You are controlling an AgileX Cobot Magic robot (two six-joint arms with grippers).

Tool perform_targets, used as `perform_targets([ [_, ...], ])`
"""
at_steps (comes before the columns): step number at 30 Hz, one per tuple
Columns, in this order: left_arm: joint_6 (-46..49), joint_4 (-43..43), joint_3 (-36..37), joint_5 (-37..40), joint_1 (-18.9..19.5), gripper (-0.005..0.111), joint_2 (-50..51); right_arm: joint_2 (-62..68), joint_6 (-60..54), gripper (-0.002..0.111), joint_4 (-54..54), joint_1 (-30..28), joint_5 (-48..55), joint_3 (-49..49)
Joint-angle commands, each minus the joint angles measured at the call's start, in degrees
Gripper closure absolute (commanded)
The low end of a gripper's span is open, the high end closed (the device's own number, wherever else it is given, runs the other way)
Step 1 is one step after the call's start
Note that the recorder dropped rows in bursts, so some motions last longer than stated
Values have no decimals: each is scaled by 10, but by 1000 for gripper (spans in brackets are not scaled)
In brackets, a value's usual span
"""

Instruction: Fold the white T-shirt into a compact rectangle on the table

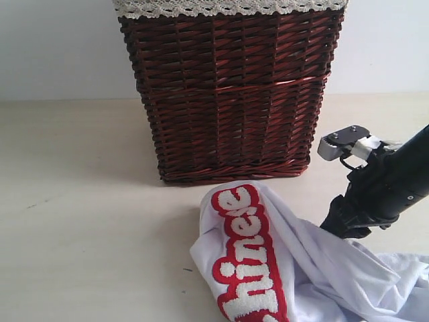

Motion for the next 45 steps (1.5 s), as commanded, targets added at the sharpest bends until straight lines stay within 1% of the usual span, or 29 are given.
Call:
perform_targets([
  [1, -3, -4, 0, -6, -3, 107, -3, -1, 2, 74, -2, 0, 42, 1],
  [2, -3, -4, 0, -6, -3, 107, -3, -1, 2, 88, -3, 0, 47, 1],
  [3, -3, -4, 0, -6, -3, 107, -3, -1, 2, 94, -5, 0, 48, 1],
  [4, -3, -4, 0, -6, -3, 107, -3, -1, 2, 104, -11, 0, 48, 1],
  [5, -3, -4, 0, -6, -3, 107, -3, -1, 2, 108, -18, 0, 47, 1],
  [8, -3, -4, 0, -6, -3, 107, -3, -1, 5, 108, -60, 0, 4, 1],
  [10, -3, -4, 0, -6, -3, 107, -3, -2, 63, 108, -103, 0, -86, 1],
  [11, -3, -4, 0, -6, -3, 107, -3, -2, 120, 108, -140, -1, -155, 1],
  [12, -3, -4, 0, -6, -3, 107, -3, -2, 162, 108, -178, -1, -197, 1],
  [13, -3, -4, 0, -6, -3, 107, -3, -2, 220, 108, -245, -1, -247, 1],
  [17, -3, -4, 0, -6, -3, 107, -3, -2, 351, 108, -364, -1, -323, 1],
  [20, -3, -4, 0, -6, -3, 107, -3, -2, 412, 108, -398, -1, -344, 1],
  [23, -3, -4, 0, -6, -3, 107, -3, -2, 433, 108, -399, -4, -359, 1],
  [26, -3, -4, 0, -6, -3, 107, -3, -2, 432, 108, -425, -16, -372, 1],
  [33, -3, -4, 0, -6, -3, 107, -3, -2, 429, 108, -426, -102, -417, -7],
  [36, -3, -4, 0, -6, -3, 107, -3, -2, 429, 108, -426, -143, -466, -7],
  [39, -3, -4, 0, -6, -3, 107, -3, 4, 429, 108, -425, -179, -541, -7],
  [42, -3, -4, 0, -6, -3, 107, -3, 16, 414, 108, -418, -201, -608, -7],
  [45, -3, -4, 0, -6, -3, 107, -3, 26, 400, 108, -417, -211, -633, -7],
])
